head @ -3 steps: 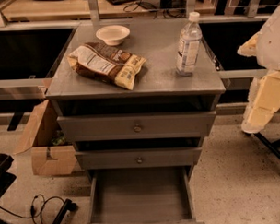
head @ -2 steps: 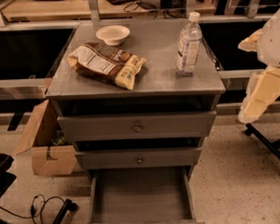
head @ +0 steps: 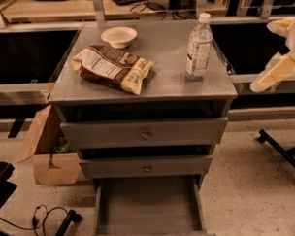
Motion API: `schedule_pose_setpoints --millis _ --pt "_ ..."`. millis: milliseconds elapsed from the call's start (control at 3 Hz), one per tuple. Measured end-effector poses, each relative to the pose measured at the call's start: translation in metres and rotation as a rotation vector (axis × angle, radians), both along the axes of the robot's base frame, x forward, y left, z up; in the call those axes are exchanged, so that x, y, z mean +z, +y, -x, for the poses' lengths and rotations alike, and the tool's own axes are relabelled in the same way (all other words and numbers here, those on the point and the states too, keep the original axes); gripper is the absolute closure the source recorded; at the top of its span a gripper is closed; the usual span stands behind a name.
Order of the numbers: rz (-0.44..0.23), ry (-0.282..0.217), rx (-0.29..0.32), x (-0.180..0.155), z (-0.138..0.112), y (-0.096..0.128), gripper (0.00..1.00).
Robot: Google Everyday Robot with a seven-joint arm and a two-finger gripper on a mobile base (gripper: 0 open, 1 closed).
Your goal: Place blue plastic bottle into bottom drawer
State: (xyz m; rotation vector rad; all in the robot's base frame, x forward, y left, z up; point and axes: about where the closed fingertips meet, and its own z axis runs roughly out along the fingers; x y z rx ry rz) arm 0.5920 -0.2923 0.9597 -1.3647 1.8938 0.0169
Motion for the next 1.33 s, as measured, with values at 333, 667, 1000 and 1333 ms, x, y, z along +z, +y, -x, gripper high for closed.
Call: schedule_pose_setpoints --millis 333,667,1000,1333 --pt "-0.239 -0.080 -0.027 -0.005 -0.059 -0.011 0.00" --pt "-0.436 -0.040 -0.024 -0.026 -0.093 -0.001 0.00" --pt "-0.466 -0.035 -0.027 -0.031 -0.099 -0.003 0.00" --pt "-0.515 -0.060 -0.009 -0.036 -0.108 0.009 0.00"
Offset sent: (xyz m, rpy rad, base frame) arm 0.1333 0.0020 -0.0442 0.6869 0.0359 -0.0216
